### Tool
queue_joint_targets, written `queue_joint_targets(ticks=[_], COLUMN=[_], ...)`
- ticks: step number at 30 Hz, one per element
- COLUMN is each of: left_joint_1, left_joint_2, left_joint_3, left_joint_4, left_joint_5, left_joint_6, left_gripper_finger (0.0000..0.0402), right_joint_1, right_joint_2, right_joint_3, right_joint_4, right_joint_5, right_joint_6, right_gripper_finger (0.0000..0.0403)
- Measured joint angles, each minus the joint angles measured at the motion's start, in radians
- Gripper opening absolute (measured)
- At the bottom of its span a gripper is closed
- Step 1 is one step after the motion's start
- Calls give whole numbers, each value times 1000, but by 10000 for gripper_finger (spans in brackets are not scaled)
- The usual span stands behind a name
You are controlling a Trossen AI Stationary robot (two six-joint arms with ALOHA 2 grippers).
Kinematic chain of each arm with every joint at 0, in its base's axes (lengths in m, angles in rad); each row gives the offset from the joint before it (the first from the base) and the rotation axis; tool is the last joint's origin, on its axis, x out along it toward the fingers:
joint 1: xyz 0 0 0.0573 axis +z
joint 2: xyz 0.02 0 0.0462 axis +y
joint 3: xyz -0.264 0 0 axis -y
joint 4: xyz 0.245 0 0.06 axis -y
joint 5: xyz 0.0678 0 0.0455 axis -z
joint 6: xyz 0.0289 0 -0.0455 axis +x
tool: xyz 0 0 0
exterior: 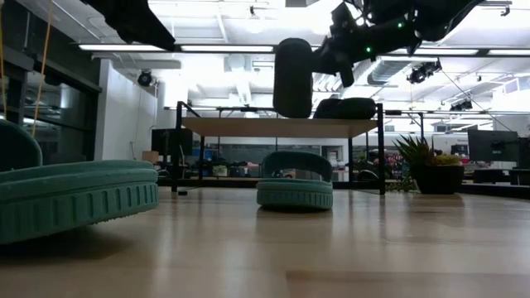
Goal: Pick and place slides into the shelf
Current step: Put the black slide on the shelf
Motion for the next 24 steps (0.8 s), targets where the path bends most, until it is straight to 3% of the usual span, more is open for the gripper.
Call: queue_joint_targets(ticks=[15, 24], left_joint_1=[0, 0], left_joint_2=[0, 0], left_joint_3=[0, 0], left_joint_4=[14, 14], left_joint_5=[0, 0], left_joint_6=[15, 15], left_gripper_finger=[143, 143], right_joint_1=[-24, -12], right_joint_2=[71, 71], right_joint_3=[0, 1], right_joint_4=[25, 1], right_joint_5=[-1, 49], right_joint_6=[35, 62], right_gripper_finger=[27, 57])
